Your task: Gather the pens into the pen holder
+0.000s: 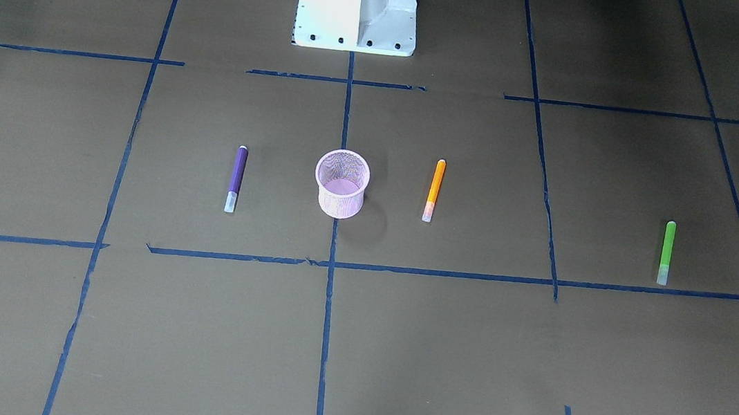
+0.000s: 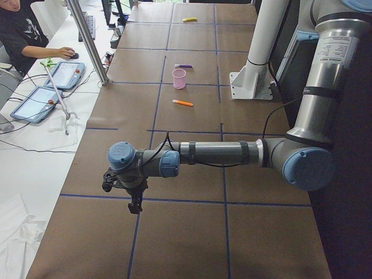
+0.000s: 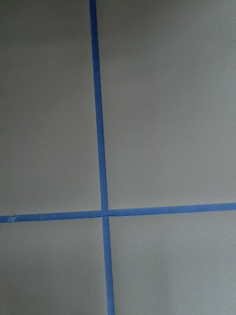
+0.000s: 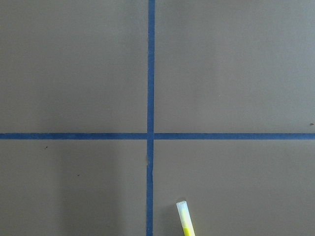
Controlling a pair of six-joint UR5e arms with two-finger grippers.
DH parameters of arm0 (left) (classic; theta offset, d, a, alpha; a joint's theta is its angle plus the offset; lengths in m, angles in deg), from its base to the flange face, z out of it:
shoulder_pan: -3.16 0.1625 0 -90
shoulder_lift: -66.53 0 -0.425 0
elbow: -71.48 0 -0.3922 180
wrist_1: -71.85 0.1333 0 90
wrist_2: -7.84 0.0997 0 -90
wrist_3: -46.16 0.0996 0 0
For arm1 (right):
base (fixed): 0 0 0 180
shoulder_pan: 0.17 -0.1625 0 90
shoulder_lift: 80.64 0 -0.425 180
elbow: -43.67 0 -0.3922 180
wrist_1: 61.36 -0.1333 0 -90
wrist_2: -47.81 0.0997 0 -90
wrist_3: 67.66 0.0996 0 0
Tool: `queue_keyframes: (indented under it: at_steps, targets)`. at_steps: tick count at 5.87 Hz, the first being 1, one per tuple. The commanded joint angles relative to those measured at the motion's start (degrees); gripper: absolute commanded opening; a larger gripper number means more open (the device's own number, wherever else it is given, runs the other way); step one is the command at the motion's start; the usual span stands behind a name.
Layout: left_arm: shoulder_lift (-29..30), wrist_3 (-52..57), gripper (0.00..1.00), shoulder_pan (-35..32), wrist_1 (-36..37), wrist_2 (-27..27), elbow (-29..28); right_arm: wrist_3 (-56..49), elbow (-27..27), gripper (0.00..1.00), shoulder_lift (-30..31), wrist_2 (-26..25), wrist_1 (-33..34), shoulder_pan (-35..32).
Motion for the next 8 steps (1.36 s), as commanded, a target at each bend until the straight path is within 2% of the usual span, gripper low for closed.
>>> queue_keyframes:
  at_steps: [1,3,4,6,8]
  targets:
    - [0.19,-0.02,1.0,0.05,0.1,0.0,0.44,0.02,0.32,1.0,-0.2,0.25,0.09,0.03]
    - [1.16,-2.37,1.0,0.49,0.28,-1.05,2.19,0.03,0.59,1.0,-0.38,0.61,0.09,0.03]
    - [3.95,-6.39,1.0,3.45,-0.07,-2.89,2.46,0.03,0.68,1.0,-0.38,0.69,0.09,0.03]
    - [9.91,-12.89,1.0,15.03,-0.07,-2.2,3.6,0.03,1.29,1.0,-0.21,0.69,0.09,0.03]
    - [12.93,-17.67,1.0,24.19,-0.6,2.26,3.17,0.11,1.21,1.0,-0.21,0.61,0.09,0.29]
